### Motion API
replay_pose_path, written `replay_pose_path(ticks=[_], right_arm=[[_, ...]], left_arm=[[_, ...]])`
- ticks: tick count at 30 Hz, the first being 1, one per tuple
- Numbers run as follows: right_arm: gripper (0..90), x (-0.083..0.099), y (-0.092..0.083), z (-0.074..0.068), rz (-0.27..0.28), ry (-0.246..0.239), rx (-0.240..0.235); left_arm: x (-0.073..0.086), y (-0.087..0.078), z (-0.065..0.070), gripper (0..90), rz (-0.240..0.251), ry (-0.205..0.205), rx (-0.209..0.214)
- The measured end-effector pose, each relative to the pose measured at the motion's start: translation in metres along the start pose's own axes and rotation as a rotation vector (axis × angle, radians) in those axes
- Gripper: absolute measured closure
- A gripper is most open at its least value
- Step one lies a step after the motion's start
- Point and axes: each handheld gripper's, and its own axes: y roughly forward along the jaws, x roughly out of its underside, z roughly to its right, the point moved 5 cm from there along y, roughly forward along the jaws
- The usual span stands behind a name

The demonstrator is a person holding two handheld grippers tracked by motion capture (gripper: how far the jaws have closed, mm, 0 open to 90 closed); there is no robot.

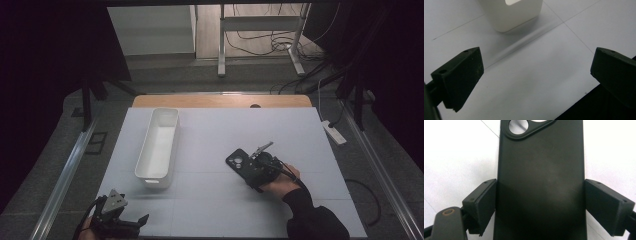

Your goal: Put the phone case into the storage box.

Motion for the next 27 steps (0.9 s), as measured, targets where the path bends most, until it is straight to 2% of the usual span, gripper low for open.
replay_pose_path(ticks=[3,10,16,18,27], right_arm=[[15.0,0.000,0.000,0.000,-0.002,0.002,-0.001],[15.3,0.001,-0.002,-0.001,-0.006,0.000,0.002],[15.4,0.002,-0.006,-0.003,0.010,-0.018,-0.003],[15.4,0.001,-0.008,-0.004,0.022,-0.020,-0.011],[15.4,0.002,-0.020,-0.008,0.063,-0.031,-0.051]], left_arm=[[0.000,0.000,0.001,0.0,-0.004,0.004,0.020],[-0.001,0.001,0.002,0.0,-0.012,-0.014,0.053],[-0.002,0.000,0.001,0.0,0.003,-0.050,0.105],[-0.004,0.000,0.002,0.0,0.012,-0.048,0.113],[-0.014,0.004,0.009,0.0,0.027,0.008,0.121]])
